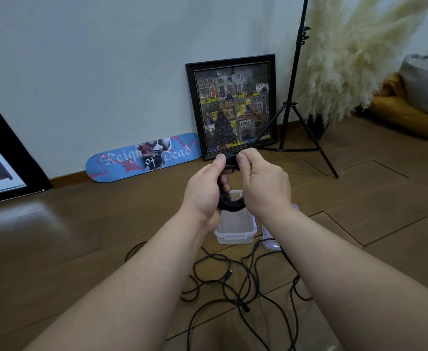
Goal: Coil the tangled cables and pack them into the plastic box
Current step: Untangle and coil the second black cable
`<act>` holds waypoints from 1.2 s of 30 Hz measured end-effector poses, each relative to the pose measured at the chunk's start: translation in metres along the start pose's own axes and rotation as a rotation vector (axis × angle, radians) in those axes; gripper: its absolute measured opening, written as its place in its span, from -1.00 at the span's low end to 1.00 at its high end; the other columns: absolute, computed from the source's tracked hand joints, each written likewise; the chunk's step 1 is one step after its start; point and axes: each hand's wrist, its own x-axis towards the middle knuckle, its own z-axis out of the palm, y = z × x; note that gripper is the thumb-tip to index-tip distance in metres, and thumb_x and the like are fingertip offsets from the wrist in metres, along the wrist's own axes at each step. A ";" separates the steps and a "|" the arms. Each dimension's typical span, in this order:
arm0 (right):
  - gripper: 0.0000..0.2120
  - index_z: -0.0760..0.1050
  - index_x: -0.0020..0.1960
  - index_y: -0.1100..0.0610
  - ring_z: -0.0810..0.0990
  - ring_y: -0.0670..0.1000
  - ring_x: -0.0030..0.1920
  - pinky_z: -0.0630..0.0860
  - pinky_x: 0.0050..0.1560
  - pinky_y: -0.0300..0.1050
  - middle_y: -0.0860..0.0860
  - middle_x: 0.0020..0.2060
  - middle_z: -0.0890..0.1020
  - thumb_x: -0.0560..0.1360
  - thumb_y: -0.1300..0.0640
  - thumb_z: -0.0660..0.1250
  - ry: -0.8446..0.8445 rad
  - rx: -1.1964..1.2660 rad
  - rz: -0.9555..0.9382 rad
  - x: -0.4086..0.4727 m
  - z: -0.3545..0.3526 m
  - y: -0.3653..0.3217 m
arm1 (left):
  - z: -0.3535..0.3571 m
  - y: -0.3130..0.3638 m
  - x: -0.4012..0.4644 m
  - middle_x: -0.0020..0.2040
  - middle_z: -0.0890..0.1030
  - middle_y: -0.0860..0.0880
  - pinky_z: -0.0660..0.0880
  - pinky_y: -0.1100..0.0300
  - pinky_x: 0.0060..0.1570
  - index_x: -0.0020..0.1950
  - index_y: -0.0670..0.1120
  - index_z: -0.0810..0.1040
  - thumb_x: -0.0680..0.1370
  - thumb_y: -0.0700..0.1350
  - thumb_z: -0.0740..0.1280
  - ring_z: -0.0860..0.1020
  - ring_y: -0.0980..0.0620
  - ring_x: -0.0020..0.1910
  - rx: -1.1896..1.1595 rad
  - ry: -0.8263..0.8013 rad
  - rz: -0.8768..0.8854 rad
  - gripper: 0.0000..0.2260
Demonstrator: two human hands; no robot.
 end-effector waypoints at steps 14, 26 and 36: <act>-0.61 0.59 0.11 0.17 0.66 0.15 -0.08 0.61 0.01 0.13 0.16 -0.05 0.69 0.69 -0.01 0.05 -0.170 0.895 0.310 0.009 -0.008 -0.007 | 0.000 0.000 0.004 -0.48 0.27 0.07 0.24 0.29 -0.53 -0.12 -0.16 0.47 0.65 -0.06 0.24 0.23 0.14 -0.55 0.033 0.034 0.222 -0.79; -0.68 0.64 0.07 0.16 0.59 0.10 -0.07 0.56 0.00 0.24 0.22 -0.03 0.66 0.64 0.01 0.17 -0.181 0.847 0.249 0.008 -0.015 0.001 | 0.005 -0.004 0.008 -0.45 0.31 0.06 0.24 0.24 -0.49 -0.17 -0.13 0.50 0.64 -0.02 0.26 0.25 0.15 -0.56 0.113 0.159 0.255 -0.75; -0.56 0.52 0.04 0.21 0.57 0.19 -0.05 0.51 0.05 0.20 0.26 -0.06 0.61 0.65 -0.11 0.04 -0.073 0.727 0.176 0.005 -0.001 -0.011 | 0.002 0.001 0.004 -0.39 0.49 0.08 0.40 0.00 -0.20 -0.18 -0.01 0.52 0.52 0.17 0.21 0.46 -0.12 -0.30 0.415 0.151 0.528 -0.72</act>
